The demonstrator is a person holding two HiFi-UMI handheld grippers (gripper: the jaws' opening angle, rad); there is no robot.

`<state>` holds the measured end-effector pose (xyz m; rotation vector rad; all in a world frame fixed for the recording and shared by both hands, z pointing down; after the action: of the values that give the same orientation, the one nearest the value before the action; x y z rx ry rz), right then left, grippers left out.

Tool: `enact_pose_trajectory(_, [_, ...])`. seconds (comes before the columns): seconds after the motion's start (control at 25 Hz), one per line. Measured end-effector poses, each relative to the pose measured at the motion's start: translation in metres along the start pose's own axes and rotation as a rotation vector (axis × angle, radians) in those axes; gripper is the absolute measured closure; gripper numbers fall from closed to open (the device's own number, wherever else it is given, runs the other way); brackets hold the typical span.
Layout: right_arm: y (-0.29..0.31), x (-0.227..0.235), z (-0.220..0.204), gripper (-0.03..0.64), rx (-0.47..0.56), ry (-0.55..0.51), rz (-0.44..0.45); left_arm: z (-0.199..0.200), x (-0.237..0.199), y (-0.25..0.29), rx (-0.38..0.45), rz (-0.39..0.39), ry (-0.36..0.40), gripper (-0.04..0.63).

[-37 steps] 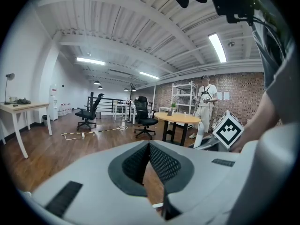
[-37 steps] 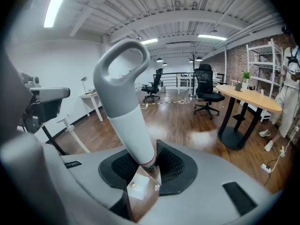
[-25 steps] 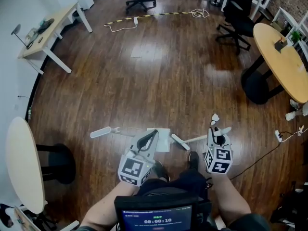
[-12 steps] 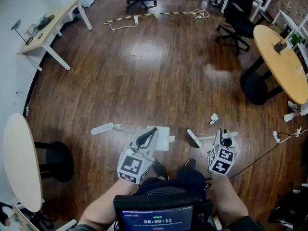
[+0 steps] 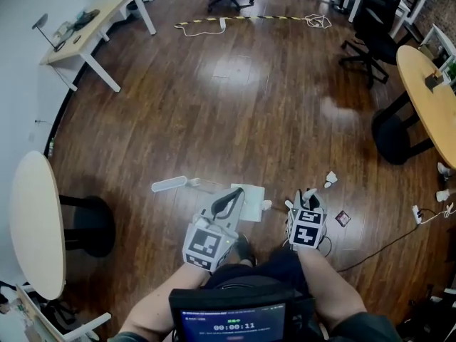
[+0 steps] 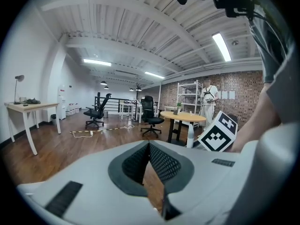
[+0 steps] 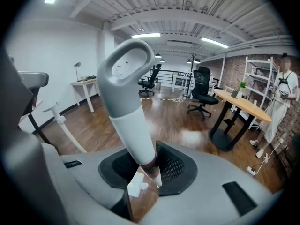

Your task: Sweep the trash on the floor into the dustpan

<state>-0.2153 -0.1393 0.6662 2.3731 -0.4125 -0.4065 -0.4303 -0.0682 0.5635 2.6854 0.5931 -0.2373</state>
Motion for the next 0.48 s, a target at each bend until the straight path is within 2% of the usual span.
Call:
enact_pose_trajectory(0.28, [0.006,-0.063,0.038,0.494,0.044,0.076,0.092,0.004,-0.039,-0.038,0.023,0.060,-0.015,0.592])
enact_pose_trajectory(0.48, [0.005,-0.068,0.068,0.499,0.112,0.153,0.130,0.009,-0.053,-0.049,0.022,0.084,-0.024,0.592])
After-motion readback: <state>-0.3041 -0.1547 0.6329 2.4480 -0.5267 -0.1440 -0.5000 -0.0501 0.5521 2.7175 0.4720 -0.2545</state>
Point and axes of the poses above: the fingertips, and each gripper's own axes: y forward along the fingers, x to its right, z out of its top, the point moved 6 cm from there along -y, backward along the fingers, and after that the axes turned 10 degrees about -y, right-handed, at the moved point
